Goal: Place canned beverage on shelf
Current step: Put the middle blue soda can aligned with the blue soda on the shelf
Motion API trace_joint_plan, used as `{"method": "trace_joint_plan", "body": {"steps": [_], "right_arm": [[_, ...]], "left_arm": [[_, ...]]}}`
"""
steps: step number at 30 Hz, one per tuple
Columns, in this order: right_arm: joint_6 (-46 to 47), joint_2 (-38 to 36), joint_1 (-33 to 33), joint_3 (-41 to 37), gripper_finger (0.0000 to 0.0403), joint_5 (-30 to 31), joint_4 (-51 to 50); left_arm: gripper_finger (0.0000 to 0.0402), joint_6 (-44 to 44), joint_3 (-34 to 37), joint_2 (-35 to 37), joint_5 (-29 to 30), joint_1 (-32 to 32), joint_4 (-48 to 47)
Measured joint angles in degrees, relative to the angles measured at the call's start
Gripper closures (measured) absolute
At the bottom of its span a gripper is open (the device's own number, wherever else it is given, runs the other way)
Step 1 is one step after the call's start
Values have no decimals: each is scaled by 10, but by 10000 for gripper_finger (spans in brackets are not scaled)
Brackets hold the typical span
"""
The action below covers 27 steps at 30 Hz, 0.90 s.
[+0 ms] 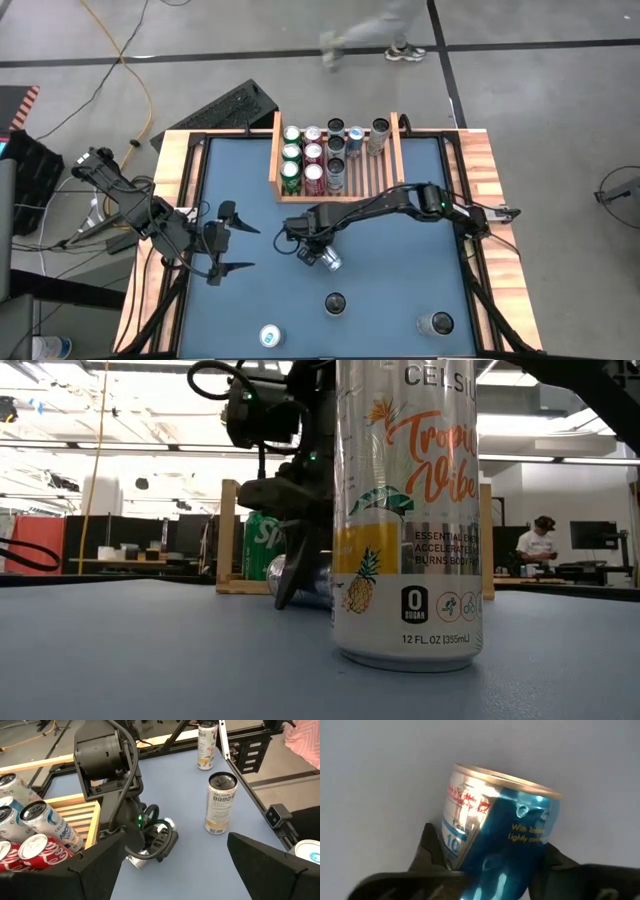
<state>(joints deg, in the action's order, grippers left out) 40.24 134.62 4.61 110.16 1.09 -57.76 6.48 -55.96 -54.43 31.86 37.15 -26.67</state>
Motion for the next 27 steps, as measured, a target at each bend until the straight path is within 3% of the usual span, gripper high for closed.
{"method": "trace_joint_plan", "body": {"steps": [5,13,17,23,27], "right_arm": [[-14,-17,6,-3,288,39,1],[-34,-92,41,-6,288,223,42],[-34,-144,62,-49,288,299,109],[-58,-247,93,-219,288,414,339],[-116,-306,105,-397,288,425,616]], "left_arm": [[60,0,0,0,0,0,-2],[60,1,0,0,4,0,-15],[60,1,0,0,4,0,-16],[60,2,0,0,4,0,-27],[60,1,0,0,5,0,-29]]}}
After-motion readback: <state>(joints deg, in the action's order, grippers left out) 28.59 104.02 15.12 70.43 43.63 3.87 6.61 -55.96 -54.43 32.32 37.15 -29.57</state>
